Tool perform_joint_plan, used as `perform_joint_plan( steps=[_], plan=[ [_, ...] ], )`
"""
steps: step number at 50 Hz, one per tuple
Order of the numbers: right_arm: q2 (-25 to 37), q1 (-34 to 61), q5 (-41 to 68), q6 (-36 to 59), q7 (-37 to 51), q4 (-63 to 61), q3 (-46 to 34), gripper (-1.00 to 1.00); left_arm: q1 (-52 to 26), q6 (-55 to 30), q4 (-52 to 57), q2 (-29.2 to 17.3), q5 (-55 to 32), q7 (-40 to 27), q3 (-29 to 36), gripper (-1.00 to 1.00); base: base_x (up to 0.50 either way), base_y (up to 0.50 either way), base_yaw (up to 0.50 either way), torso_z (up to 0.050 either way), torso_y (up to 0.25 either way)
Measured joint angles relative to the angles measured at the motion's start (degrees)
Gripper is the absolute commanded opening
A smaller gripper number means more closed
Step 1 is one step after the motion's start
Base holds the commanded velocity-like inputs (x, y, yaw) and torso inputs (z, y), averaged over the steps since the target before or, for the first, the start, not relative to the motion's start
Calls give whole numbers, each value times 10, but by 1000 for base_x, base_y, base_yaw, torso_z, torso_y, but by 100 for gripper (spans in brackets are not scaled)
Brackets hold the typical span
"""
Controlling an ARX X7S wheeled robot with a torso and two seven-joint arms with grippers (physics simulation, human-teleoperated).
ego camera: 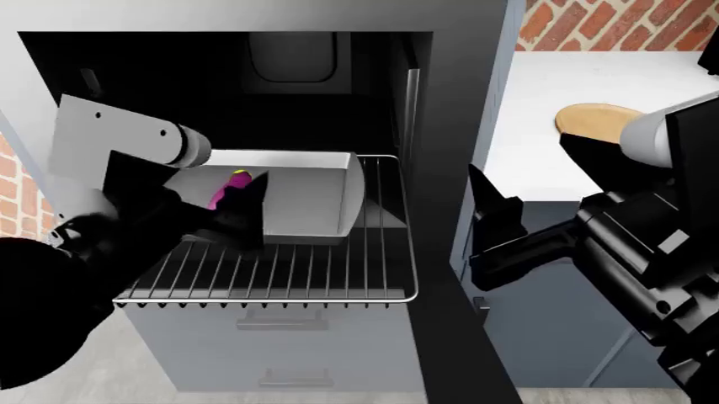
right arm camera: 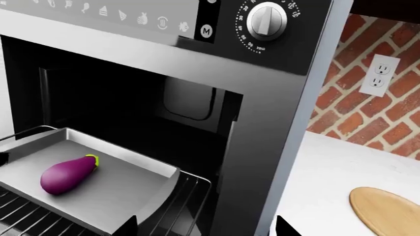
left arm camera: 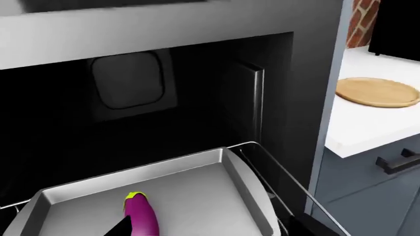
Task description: Place the eggplant on the rack of the oven.
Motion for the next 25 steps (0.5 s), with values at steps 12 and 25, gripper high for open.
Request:
perform_joint_plan(
  steps=[12,25],
  plan=[
    [7,-21,3,-12,-6,-24,13,100,62,39,78,-45,-26,19,-65,100,0,0,0,0,0],
    [27,-112,-28,-49,-52,-91,99,100,160,88,180,-94,-24,62,-173,100,0,0,0,0,0]
  ],
)
